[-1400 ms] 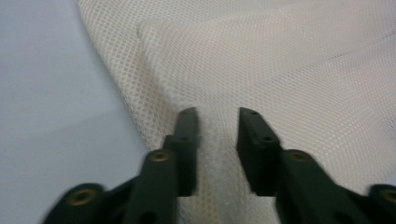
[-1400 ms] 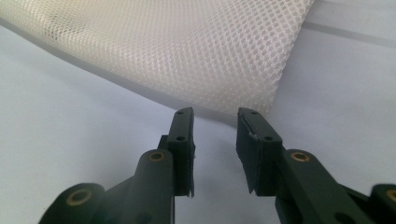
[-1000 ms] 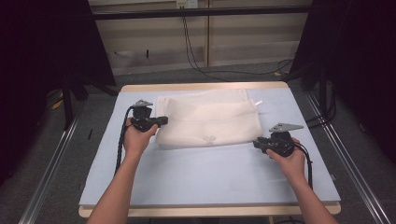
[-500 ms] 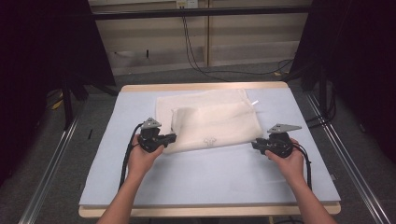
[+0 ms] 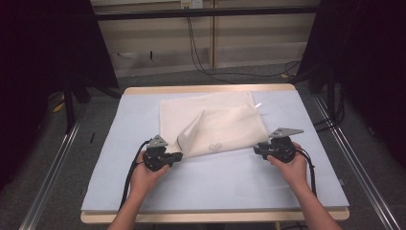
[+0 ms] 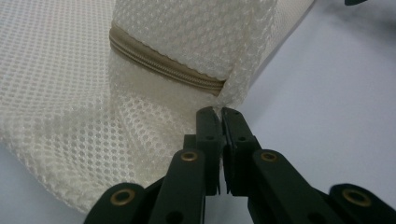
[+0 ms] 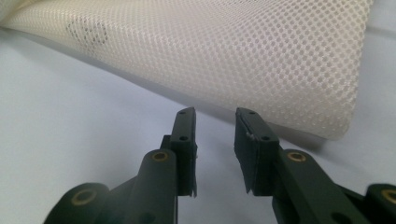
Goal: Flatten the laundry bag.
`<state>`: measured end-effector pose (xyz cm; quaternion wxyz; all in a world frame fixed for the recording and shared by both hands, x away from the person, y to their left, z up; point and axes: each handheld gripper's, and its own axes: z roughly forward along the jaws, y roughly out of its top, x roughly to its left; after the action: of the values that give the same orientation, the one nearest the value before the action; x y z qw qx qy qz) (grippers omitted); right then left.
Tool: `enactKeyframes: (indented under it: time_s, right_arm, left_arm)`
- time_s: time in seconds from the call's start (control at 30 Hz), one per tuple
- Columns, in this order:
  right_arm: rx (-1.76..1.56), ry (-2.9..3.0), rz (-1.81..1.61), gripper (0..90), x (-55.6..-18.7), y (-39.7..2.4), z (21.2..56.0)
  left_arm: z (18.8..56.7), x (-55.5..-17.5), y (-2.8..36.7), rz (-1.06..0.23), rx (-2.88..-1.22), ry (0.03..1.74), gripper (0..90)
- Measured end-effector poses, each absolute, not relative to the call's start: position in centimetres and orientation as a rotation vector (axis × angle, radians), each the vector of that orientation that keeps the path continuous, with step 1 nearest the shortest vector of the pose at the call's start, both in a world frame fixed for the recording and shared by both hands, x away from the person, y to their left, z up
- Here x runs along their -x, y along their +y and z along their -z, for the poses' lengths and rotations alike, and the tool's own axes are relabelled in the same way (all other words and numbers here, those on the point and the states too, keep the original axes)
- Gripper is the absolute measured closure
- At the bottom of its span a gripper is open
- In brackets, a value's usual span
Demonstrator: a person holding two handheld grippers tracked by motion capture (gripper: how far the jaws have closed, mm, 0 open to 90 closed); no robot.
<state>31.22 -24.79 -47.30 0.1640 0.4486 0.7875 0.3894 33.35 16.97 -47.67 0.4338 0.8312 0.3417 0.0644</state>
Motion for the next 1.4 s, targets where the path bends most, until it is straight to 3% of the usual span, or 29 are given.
enactKeyframes:
  time_s: [0.4, 0.77, 1.17, 1.4]
  right_arm:
    - [-1.242, 2.275, -1.130, 66.9, -31.2, -23.0, 46.7]
    - [-1.196, 2.330, -1.184, 50.0, -31.4, -19.3, 46.0]
    - [-1.141, 2.370, -1.195, 25.0, -31.8, -15.0, 45.5]
    - [-1.133, 2.381, -1.203, 19.6, -32.0, -13.8, 45.4]
  left_arm:
    - [48.4, -32.8, 17.0, -0.150, -2.091, 0.837, 86.2]
    - [48.6, -32.5, 16.9, -0.165, -2.090, 0.837, 85.8]
    - [48.6, -32.4, 16.5, -0.177, -2.097, 0.850, 84.1]
    - [48.6, -32.4, 16.5, -0.166, -2.098, 0.855, 84.0]
